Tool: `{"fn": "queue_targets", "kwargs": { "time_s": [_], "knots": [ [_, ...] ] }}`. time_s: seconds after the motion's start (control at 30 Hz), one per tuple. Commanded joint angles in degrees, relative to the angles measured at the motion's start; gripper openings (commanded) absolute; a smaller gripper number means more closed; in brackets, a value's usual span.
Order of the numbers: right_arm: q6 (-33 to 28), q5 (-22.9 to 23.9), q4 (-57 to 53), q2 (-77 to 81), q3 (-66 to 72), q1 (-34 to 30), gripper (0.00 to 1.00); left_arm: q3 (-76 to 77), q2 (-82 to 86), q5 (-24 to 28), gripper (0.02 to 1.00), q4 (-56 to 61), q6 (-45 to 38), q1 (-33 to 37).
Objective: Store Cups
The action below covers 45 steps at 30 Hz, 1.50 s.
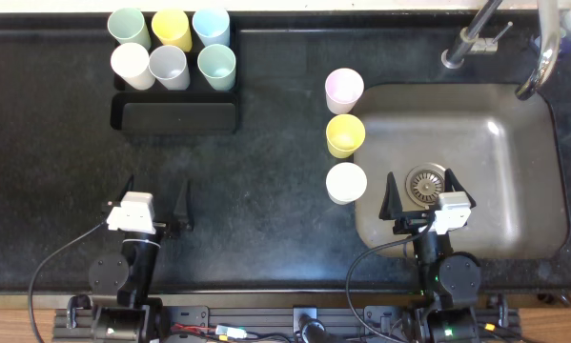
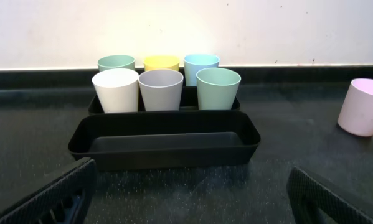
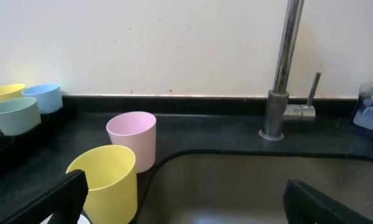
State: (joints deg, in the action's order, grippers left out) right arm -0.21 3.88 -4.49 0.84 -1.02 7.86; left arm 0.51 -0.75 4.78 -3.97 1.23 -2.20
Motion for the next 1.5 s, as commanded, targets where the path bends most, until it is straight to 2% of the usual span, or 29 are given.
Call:
{"fn": "queue_targets", "kwargs": {
  "time_s": [0.03, 0.33, 0.47, 0.6, 0.73, 1.0, 1.17, 1.33, 1.5],
  "knots": [
    [-0.2, 0.2, 0.3, -0.6, 0.7, -0.4, 0.996, -0.1, 0.6, 0.5, 1.000, 0.6, -1.0, 0.3],
    [-0.2, 0.2, 0.3, -0.6, 0.7, -0.4, 0.996, -0.1, 0.6, -1.0, 1.000, 0.5, -1.0, 0.3],
    [-0.2, 0.2, 0.3, -0.6, 0.7, -0.4, 0.996, 0.0, -0.5, -1.0, 1.000, 4.2, -1.0, 0.3],
    [-0.2, 0.2, 0.3, -0.6, 0.7, -0.4, 0.998, 3.5, -9.3, -0.3, 0.982, 11.9, -1.0, 0.3],
    [-0.2, 0.2, 0.3, -0.6, 0.7, -0.4, 0.996, 14.2, -22.1, 1.2, 0.982, 11.0, -1.0, -0.2],
    [-0.2, 0.2, 0.3, -0.6, 0.7, -0.4, 0.996, 45.5, -47.7, 1.2, 0.998, -0.6, -1.0, -4.1],
    [-0.2, 0.2, 0.3, -0.6, 0.7, -0.4, 0.996, 65.5, -63.0, 1.1, 1.000, -11.1, -0.7, -10.0],
    [-0.2, 0.2, 0.3, -0.6, 0.7, -0.4, 0.998, 85.3, -79.8, -6.3, 1.000, -27.0, 8.9, -18.7],
    [-0.2, 0.2, 0.3, -0.6, 0.7, -0.4, 0.998, 101.8, -96.0, -6.6, 1.000, -41.7, 18.1, -24.7]
  ]
}}
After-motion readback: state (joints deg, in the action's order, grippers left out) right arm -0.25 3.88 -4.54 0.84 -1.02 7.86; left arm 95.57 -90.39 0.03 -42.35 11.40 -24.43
